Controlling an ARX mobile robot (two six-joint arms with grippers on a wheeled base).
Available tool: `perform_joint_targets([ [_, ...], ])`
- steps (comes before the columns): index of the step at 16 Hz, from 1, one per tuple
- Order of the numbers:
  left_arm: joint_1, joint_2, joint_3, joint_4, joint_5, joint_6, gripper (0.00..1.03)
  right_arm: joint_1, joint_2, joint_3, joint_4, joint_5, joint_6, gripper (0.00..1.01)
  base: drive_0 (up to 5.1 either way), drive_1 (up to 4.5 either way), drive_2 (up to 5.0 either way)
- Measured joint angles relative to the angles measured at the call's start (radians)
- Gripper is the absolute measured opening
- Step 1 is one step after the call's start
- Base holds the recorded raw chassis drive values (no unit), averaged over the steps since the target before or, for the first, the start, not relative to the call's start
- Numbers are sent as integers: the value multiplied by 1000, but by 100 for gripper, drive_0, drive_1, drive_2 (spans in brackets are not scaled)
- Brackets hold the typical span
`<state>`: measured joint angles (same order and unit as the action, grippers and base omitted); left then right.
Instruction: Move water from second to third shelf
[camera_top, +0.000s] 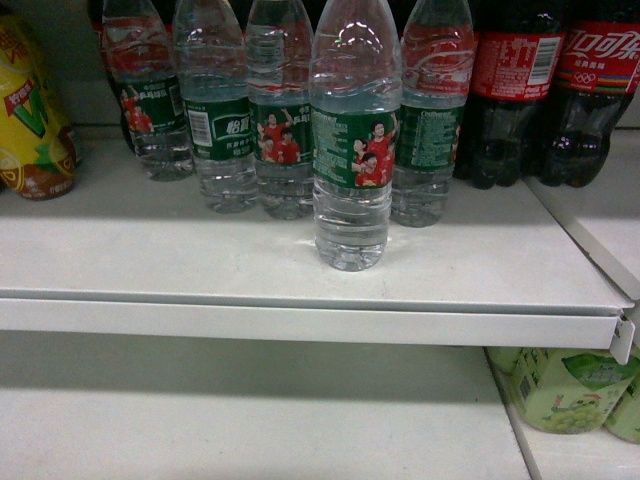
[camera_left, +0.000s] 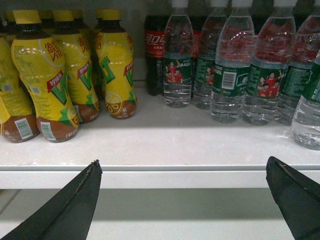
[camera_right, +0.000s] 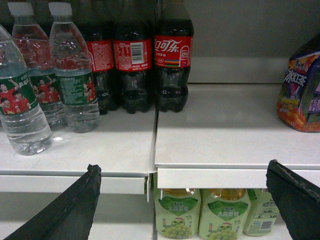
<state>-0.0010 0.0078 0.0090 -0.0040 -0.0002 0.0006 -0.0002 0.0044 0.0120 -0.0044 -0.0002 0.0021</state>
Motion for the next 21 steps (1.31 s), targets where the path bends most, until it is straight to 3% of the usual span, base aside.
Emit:
perform_joint_targets([
  [21,0,0,0,0,0,0,98,0,0,0,0,0,0,98,0,0,0],
])
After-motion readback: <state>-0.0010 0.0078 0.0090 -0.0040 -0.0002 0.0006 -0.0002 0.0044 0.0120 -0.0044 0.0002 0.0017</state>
